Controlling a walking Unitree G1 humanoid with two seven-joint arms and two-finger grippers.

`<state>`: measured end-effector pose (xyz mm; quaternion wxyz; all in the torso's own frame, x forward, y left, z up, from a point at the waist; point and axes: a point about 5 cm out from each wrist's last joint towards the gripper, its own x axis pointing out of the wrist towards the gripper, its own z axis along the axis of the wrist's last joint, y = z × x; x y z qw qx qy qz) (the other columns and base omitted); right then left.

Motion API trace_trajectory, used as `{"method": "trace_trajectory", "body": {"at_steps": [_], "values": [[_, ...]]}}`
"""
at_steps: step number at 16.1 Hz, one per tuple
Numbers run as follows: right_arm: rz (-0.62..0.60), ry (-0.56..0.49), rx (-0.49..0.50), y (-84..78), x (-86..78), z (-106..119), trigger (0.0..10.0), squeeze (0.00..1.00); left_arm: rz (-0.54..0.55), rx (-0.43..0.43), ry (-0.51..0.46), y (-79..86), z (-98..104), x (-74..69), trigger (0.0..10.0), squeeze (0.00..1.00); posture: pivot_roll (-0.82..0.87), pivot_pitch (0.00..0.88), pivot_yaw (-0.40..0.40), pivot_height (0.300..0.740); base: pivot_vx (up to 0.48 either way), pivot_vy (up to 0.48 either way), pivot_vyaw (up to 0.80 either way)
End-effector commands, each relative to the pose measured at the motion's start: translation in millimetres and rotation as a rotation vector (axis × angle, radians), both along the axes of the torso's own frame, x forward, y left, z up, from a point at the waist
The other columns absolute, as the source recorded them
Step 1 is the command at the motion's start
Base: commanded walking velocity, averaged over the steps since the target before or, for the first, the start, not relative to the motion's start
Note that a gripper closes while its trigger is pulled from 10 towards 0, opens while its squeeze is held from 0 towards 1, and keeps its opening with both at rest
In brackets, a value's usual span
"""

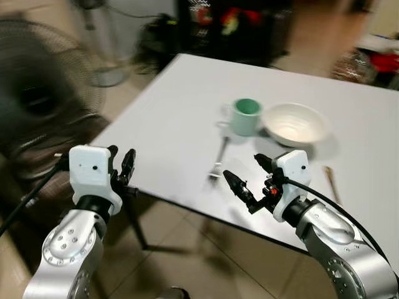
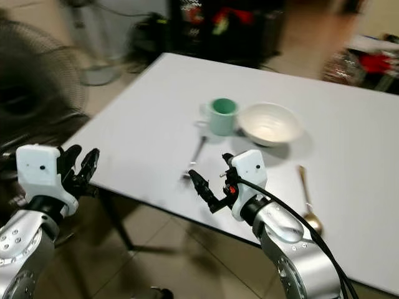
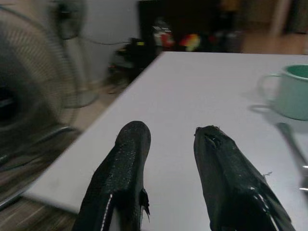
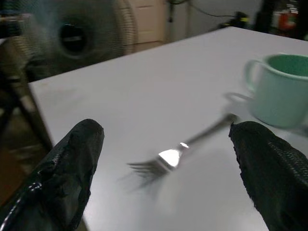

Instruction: Setting the table

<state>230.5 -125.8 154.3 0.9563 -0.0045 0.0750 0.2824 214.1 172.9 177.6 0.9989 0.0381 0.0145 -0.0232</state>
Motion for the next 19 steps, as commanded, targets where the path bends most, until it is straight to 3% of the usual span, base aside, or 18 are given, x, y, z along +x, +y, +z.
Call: {"method": "trace_trajectory", "body": {"at_steps": [1,19], "values": [[0.012,0.004,0.011,1.0,-0.5,-1.2,10.0,0.00,0.003,0.013,-0.011,-1.6,2.0,-2.8,10.0,0.00,0.05,0.000,0.044,0.740,0.000,0.000,0.80],[0.023,0.038,0.039,3.4,2.3,-6.3,10.0,0.00,0.071,0.027,0.009,6.0,2.2,-3.7,10.0,0.00,0.06,0.000,0.046,0.740,0.000,0.000,0.80]]}}
